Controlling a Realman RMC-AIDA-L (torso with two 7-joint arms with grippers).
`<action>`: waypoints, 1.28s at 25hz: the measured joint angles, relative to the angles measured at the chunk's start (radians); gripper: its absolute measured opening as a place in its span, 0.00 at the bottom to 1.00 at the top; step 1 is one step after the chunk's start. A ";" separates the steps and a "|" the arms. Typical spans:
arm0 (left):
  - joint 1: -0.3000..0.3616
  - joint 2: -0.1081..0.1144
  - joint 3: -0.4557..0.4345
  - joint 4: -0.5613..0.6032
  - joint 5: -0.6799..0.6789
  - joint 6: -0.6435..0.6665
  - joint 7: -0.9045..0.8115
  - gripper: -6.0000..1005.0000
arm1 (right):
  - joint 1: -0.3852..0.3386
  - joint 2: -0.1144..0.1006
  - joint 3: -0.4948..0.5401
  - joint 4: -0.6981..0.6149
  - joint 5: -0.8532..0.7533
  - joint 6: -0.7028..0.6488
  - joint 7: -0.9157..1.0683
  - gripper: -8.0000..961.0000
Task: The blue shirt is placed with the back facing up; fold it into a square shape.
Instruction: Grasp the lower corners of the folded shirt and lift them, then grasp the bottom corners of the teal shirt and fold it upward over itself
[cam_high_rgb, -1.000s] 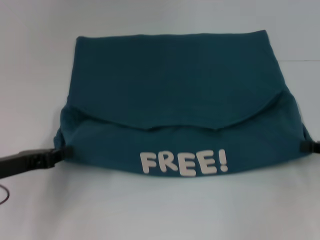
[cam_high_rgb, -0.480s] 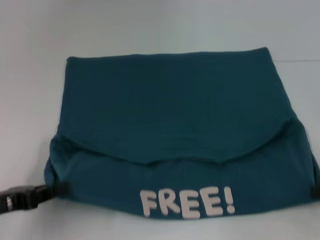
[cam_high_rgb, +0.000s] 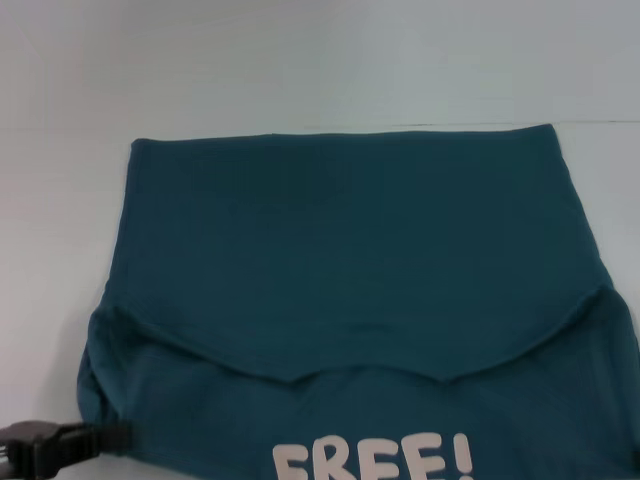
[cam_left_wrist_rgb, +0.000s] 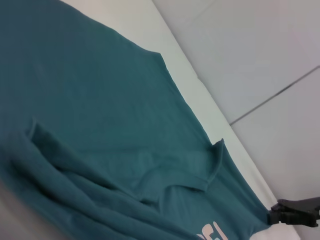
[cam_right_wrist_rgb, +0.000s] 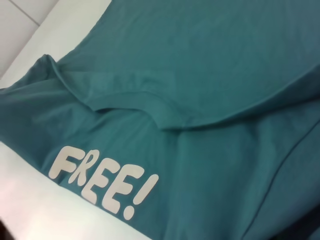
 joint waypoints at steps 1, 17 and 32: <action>-0.001 0.002 -0.008 0.001 0.011 0.013 0.000 0.06 | -0.003 -0.001 0.000 0.000 -0.001 -0.010 -0.001 0.05; 0.037 0.003 -0.051 0.012 0.131 0.103 0.020 0.06 | -0.016 0.001 -0.003 0.001 -0.037 -0.106 -0.010 0.05; -0.005 0.017 -0.055 0.009 0.147 0.105 0.012 0.07 | -0.012 0.023 0.025 0.010 -0.063 -0.109 -0.007 0.05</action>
